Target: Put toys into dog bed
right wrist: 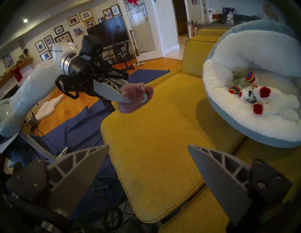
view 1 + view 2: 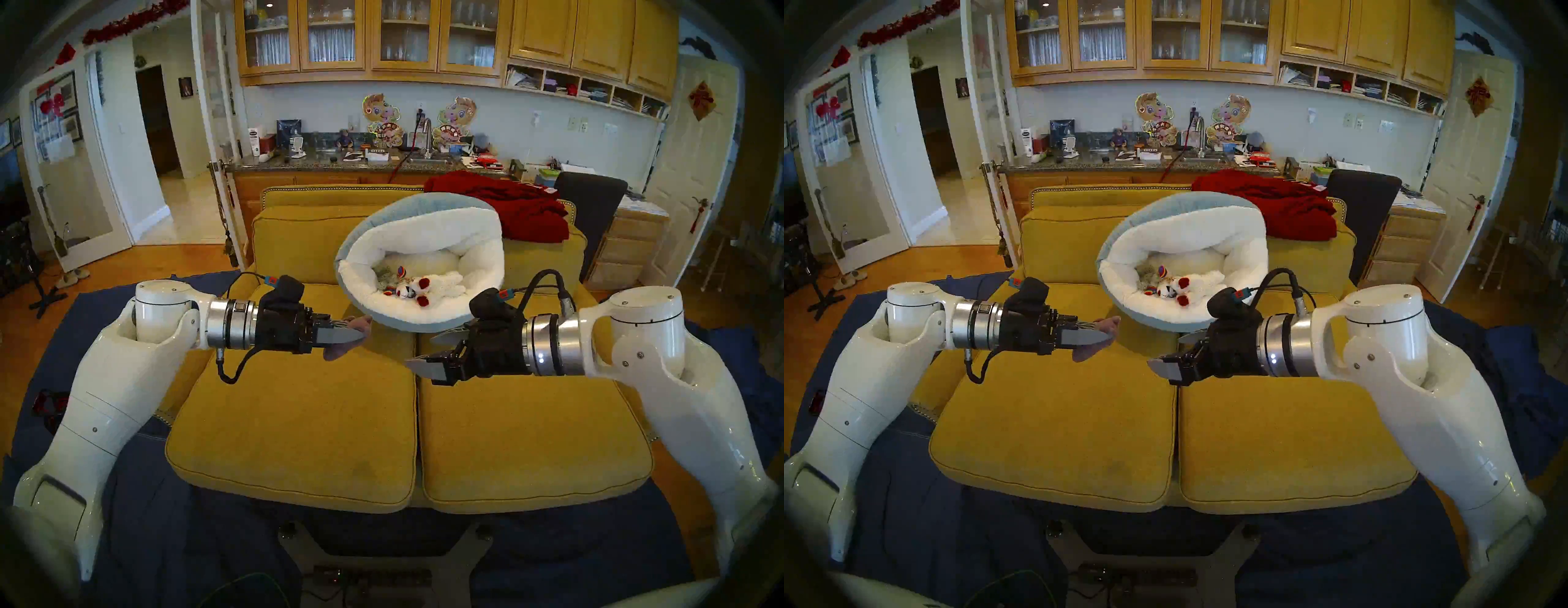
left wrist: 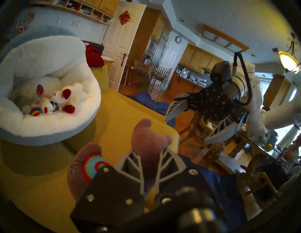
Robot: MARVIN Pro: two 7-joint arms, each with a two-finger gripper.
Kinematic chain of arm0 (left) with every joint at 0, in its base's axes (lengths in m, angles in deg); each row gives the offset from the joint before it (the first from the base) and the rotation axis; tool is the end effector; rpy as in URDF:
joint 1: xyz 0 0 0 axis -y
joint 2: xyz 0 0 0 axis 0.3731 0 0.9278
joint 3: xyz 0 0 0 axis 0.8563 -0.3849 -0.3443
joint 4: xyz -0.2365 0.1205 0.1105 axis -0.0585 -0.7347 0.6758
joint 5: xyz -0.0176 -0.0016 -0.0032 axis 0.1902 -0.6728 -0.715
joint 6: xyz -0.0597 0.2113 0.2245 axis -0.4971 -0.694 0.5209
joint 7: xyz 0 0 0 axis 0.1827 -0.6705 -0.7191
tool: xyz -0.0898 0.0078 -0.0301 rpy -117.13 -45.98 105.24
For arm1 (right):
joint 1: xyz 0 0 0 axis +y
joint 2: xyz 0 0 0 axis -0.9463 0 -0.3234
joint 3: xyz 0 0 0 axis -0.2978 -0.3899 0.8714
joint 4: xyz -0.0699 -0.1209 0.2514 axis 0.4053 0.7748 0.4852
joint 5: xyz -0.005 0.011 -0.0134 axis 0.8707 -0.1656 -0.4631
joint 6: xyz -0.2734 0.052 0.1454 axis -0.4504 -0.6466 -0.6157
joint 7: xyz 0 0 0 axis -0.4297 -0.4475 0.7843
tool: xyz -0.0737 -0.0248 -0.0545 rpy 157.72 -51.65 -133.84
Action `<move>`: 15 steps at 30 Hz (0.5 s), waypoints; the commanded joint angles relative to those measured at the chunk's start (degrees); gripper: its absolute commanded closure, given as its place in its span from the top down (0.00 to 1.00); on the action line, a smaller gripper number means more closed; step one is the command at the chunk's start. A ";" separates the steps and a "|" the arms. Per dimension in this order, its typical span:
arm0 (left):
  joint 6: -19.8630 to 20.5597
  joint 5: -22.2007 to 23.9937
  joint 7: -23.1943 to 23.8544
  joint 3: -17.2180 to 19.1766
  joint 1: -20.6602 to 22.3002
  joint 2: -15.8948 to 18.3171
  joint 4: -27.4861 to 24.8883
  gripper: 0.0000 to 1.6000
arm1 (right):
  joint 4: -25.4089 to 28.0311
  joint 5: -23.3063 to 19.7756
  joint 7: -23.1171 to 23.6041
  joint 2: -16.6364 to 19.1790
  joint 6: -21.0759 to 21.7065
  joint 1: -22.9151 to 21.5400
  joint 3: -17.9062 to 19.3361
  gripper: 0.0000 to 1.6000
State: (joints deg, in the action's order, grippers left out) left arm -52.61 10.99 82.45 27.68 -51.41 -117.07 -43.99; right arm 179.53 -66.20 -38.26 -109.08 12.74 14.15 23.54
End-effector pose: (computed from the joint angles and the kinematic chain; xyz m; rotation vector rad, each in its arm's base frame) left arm 0.4084 0.0572 -0.1759 1.6910 -0.8951 0.9835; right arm 0.3247 0.0176 -0.1338 -2.0823 -0.8924 -1.0306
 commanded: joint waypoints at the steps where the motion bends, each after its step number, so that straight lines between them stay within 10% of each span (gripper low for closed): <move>1: 0.51 3.63 2.57 1.34 4.12 -2.19 1.22 0.00 | 1.26 -0.89 0.40 -0.98 0.14 -2.86 0.74 1.00; 15: 0.35 4.86 2.51 -2.13 9.86 -6.87 8.56 0.00 | 0.73 -0.78 0.44 -2.65 0.71 -5.43 -1.99 1.00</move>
State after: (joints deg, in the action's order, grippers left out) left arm -51.73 13.97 81.71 26.45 -47.10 -121.07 -37.70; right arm 179.92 -67.02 -38.03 -110.49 13.59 12.06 22.39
